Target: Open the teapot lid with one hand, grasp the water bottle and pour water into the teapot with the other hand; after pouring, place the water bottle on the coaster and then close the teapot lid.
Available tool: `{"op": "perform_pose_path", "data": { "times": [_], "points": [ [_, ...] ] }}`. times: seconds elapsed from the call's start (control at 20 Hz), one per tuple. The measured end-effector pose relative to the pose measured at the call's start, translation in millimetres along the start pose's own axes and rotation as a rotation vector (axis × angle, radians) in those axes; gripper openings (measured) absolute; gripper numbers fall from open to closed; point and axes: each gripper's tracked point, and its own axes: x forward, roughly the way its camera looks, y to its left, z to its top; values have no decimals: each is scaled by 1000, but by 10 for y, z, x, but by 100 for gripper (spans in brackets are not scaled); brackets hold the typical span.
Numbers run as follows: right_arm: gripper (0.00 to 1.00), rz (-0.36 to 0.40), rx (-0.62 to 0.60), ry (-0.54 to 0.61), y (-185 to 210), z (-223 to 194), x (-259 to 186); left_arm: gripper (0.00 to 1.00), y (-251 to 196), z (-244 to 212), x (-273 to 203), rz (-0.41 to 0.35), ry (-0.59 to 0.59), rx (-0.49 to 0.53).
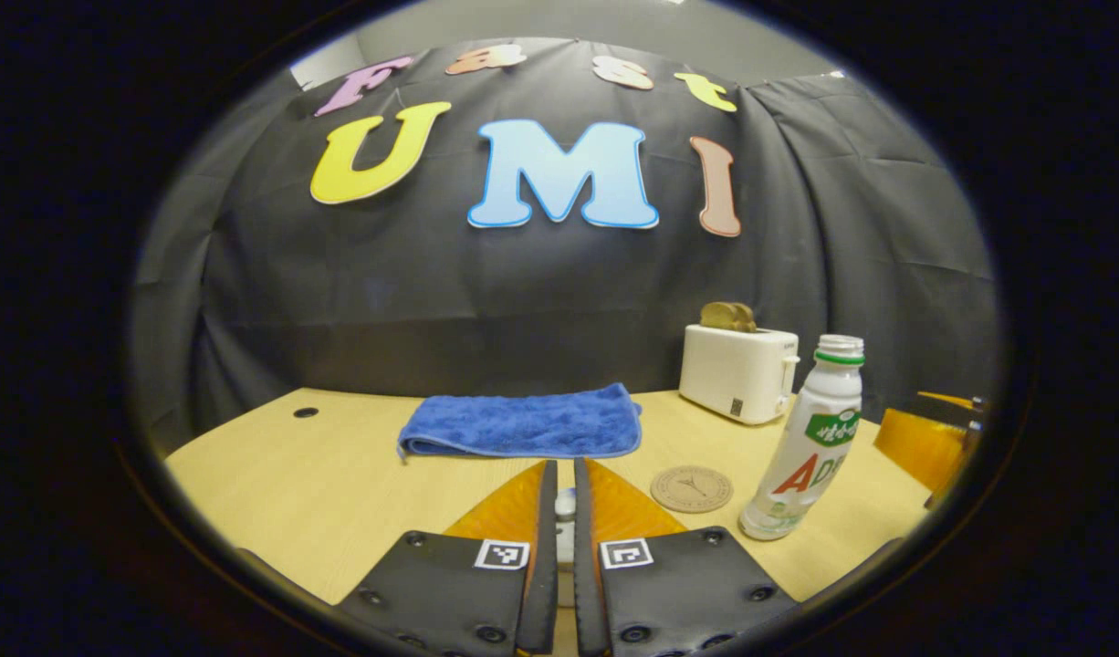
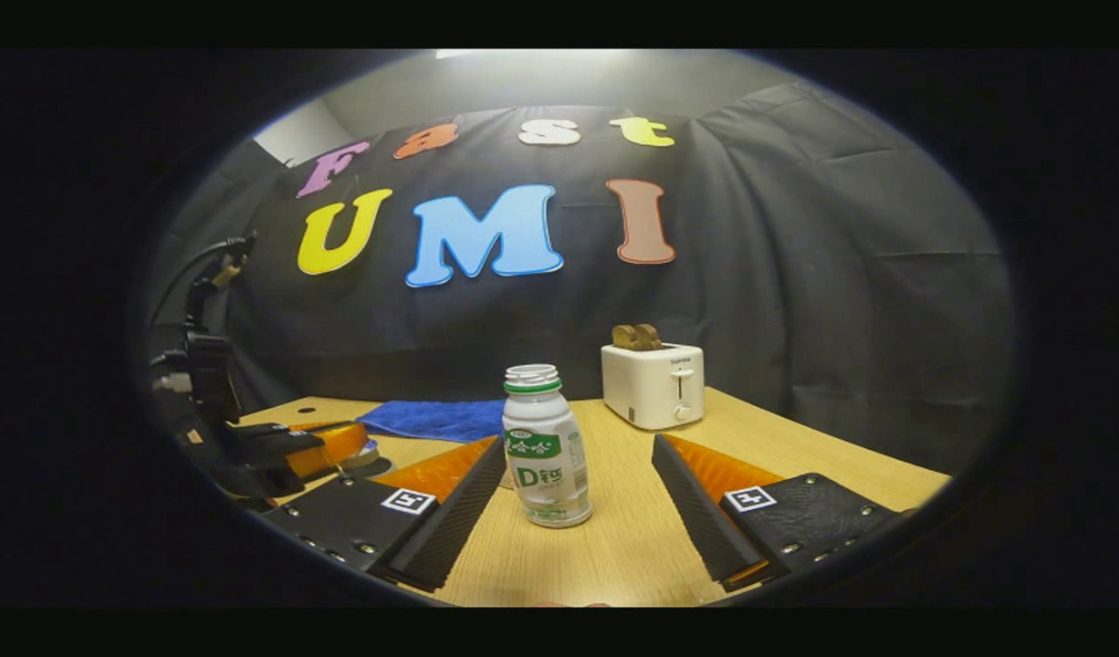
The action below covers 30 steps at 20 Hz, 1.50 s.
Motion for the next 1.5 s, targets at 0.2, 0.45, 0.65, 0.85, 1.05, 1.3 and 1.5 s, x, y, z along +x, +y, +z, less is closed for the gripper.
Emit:
{"op": "perform_pose_path", "data": {
  "times": [0.2, 0.45, 0.65, 0.85, 1.05, 1.3, 1.5],
  "points": [
    [99, 8, -16, 5, 49, -6, 36, 18, 25, 232, -182, -11, -33, -19],
    [99, 27, -84, -2, 140, 16, 173, 14, 142, 452, -460, -15, -64, -54],
    [99, 40, -119, -4, 200, 8, 323, 18, 262, 484, -676, -3, -75, -59],
    [99, 38, -133, 26, 193, -86, 508, 18, 385, 437, -878, 12, -74, -70],
    [99, 58, -107, 75, 249, -238, 605, 18, 499, 379, -988, 29, -62, -73],
    [84, 76, -92, 146, 306, -440, 652, 18, 602, 317, -1066, 48, -53, -79],
    [95, 75, -90, 183, 292, -540, 673, 18, 642, 282, -1112, 53, -48, -84]
  ]
}}
